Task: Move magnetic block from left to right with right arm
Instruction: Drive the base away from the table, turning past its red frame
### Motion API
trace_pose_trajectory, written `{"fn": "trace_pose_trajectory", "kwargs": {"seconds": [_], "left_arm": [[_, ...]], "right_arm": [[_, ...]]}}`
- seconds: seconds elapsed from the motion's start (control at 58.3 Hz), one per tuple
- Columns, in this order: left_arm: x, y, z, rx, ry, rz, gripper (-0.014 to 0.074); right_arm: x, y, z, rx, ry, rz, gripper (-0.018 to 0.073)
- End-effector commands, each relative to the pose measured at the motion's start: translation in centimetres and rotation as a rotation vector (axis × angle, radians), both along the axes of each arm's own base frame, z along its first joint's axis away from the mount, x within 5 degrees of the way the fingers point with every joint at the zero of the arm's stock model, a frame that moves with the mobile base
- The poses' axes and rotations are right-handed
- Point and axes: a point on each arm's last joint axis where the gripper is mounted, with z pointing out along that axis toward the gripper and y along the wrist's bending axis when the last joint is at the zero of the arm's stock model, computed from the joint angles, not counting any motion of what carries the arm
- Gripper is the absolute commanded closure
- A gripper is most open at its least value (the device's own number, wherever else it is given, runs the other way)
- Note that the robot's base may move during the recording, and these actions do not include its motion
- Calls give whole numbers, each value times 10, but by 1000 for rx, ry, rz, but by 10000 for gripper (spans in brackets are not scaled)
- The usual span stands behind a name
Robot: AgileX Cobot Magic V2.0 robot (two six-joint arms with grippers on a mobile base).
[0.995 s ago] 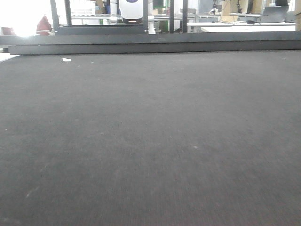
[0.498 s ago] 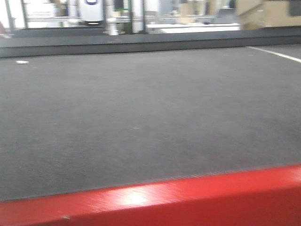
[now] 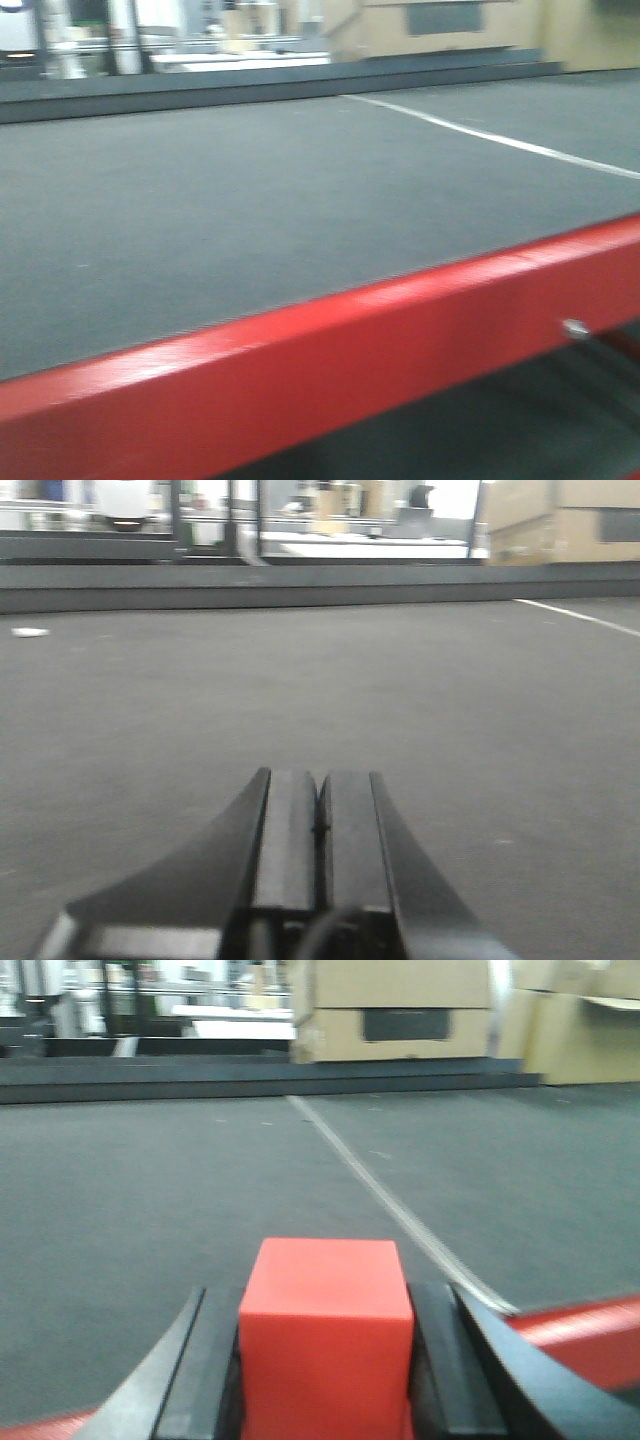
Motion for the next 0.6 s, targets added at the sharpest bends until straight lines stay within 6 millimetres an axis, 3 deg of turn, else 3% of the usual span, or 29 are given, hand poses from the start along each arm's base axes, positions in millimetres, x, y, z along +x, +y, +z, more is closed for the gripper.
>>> {"fn": "trace_pose_trajectory", "kwargs": {"seconds": [0.0,0.583], "left_arm": [[-1,0,4,-5,-81,4,713],[-1,0,4,-5,-81,4,713]], "right_arm": [[-1,-1,16,7,-104,-11,306],[-1,-1,16,7,-104,-11,306]]}}
